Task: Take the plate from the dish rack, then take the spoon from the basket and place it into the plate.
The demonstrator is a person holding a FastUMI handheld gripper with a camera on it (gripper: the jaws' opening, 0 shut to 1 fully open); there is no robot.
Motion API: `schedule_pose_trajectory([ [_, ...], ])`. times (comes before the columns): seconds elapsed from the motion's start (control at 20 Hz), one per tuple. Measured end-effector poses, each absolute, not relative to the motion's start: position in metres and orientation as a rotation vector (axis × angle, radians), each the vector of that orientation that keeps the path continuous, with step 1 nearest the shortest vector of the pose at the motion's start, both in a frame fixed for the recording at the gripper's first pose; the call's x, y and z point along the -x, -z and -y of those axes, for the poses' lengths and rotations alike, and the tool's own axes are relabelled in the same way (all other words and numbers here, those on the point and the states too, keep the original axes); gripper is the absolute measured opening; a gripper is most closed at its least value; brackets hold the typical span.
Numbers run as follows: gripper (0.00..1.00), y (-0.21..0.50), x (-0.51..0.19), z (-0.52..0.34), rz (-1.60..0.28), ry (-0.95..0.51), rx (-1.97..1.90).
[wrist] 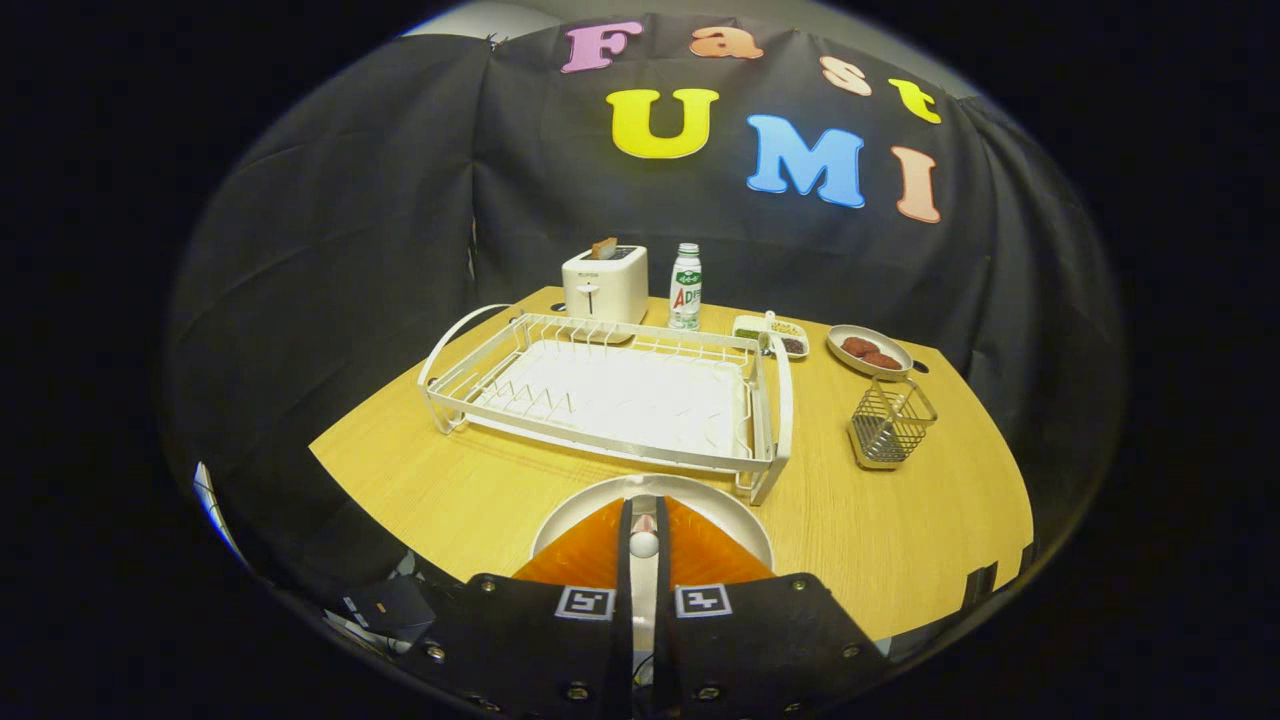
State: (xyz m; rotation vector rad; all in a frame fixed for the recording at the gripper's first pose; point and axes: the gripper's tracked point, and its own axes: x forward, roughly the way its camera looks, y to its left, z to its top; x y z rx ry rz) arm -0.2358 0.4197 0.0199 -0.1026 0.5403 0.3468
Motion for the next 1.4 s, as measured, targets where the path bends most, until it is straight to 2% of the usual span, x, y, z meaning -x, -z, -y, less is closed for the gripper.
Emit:
schedule_pose_trajectory([
  [0.3,0.15,-0.013,0.237,-0.423,-0.543,-0.387,0.127],
  [0.35,0.19,-0.013,0.236,-0.423,-0.544,-0.383,0.134],
  [0.75,0.20,-0.036,0.233,-0.426,-0.500,-0.363,0.144],
  [1.0,0.20,-0.074,0.215,-0.422,-0.430,-0.333,0.132],
  [1.4,0.20,-0.177,0.156,-0.394,-0.212,-0.233,0.094],
])
